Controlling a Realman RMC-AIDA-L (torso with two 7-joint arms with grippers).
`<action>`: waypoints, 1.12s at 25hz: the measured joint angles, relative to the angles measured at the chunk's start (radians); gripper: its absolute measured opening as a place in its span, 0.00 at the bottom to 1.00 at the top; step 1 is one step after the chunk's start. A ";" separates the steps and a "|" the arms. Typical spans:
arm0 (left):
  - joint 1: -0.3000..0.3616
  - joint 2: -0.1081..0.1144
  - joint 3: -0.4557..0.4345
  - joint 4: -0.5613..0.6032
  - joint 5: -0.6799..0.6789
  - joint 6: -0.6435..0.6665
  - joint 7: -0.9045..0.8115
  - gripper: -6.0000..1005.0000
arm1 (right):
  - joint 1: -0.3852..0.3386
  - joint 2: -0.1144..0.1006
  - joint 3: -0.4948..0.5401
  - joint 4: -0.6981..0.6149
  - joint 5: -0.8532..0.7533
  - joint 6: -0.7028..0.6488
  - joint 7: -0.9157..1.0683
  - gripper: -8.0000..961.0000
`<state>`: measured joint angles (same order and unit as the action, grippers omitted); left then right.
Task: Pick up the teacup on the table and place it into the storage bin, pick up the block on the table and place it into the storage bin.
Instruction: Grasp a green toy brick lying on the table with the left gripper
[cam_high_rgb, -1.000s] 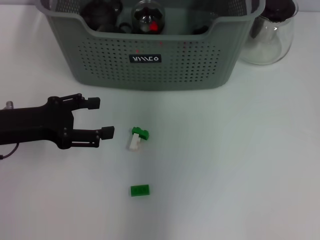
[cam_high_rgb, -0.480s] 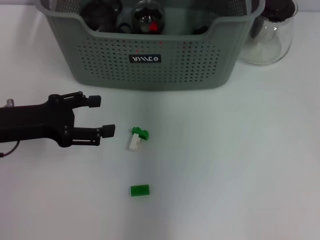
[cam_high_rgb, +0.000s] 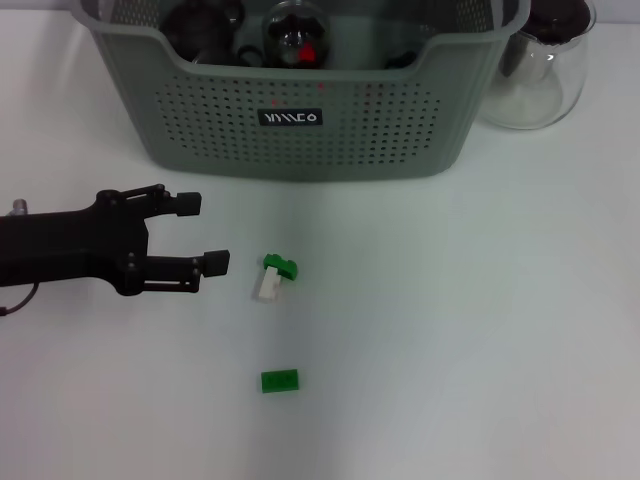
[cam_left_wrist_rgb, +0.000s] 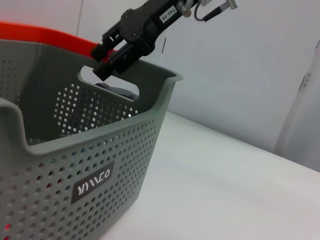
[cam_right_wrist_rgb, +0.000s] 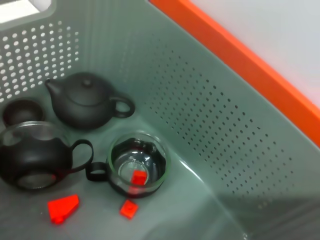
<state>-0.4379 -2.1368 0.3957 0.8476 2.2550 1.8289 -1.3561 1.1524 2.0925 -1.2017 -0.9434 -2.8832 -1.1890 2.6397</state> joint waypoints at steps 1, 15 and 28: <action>0.000 0.000 0.000 0.000 0.000 0.001 0.000 0.87 | 0.000 0.000 0.000 -0.004 0.000 0.000 0.001 0.57; 0.006 0.000 0.000 0.001 0.000 0.009 0.000 0.87 | -0.167 -0.011 0.042 -0.523 0.461 -0.246 -0.131 0.96; 0.008 0.006 0.000 0.041 0.042 0.057 -0.001 0.87 | -0.408 -0.017 0.095 -0.622 0.805 -0.655 -0.402 0.96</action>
<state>-0.4302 -2.1311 0.3958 0.8887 2.2967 1.8856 -1.3572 0.7440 2.0751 -1.1062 -1.5649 -2.0785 -1.8441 2.2377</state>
